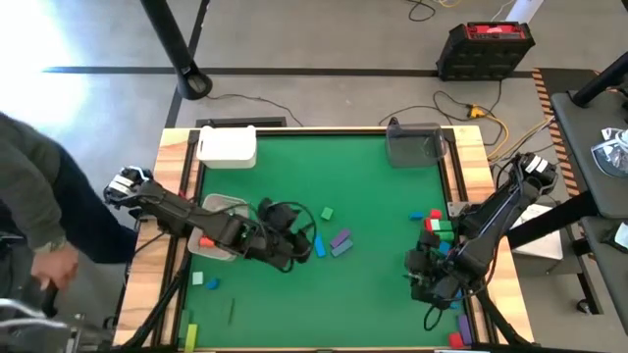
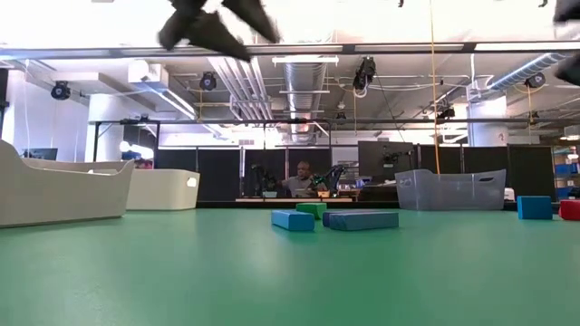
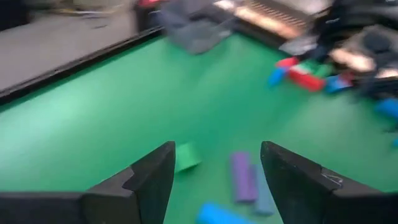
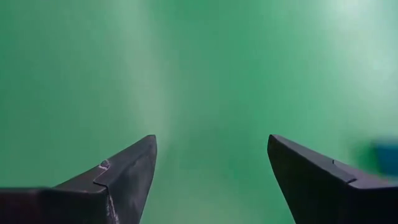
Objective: Sort blocks by size
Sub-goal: Put the blue cylindrical block into the gray bin
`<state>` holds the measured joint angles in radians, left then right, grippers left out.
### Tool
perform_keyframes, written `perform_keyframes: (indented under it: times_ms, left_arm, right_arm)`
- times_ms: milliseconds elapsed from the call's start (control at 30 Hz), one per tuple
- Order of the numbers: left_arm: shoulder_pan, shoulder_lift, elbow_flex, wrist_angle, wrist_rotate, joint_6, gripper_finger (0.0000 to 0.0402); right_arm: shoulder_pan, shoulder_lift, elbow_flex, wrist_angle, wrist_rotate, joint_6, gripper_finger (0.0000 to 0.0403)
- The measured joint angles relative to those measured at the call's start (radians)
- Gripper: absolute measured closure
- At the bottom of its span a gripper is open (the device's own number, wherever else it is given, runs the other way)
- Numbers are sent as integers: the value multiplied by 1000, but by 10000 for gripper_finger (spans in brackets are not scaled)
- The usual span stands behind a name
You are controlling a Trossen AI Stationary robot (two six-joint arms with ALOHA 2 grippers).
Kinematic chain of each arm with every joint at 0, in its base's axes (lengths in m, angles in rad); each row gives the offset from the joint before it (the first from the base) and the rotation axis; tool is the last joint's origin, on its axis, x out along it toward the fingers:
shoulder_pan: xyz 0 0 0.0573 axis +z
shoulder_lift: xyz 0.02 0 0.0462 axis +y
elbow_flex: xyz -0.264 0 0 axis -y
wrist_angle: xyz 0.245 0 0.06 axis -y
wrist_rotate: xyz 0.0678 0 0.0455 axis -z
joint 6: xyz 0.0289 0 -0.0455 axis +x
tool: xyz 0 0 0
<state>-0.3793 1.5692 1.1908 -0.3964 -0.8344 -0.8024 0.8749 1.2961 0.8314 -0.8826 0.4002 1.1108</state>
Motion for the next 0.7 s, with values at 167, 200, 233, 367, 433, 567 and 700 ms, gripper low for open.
perform_keyframes:
  times_ms: [167, 200, 233, 367, 433, 567, 700]
  left_arm:
    - [72, 0, -68, 281, 132, 197, 198]
    - [78, 0, -77, 305, 137, 229, 201]
    - [79, 0, -89, 337, 137, 259, 203]
    - [79, 0, -151, 489, 139, 366, 207]
    - [80, 1, -180, 572, 139, 391, 207]
    - [82, 1, -230, 664, 137, 412, 208]
    - [82, 0, -265, 716, 137, 427, 208]
  right_arm:
    - [0, 1, 0, -107, -202, 49, 84]
    - [0, 3, 0, -120, -234, 49, 81]
    - [0, 7, 0, -129, -269, 48, 78]
    - [14, 22, -1, -143, -423, 50, 70]
    - [25, 30, -1, -142, -484, 51, 69]
    - [59, 39, -1, -146, -535, 73, 76]
    - [92, 43, -1, -163, -538, 97, 81]
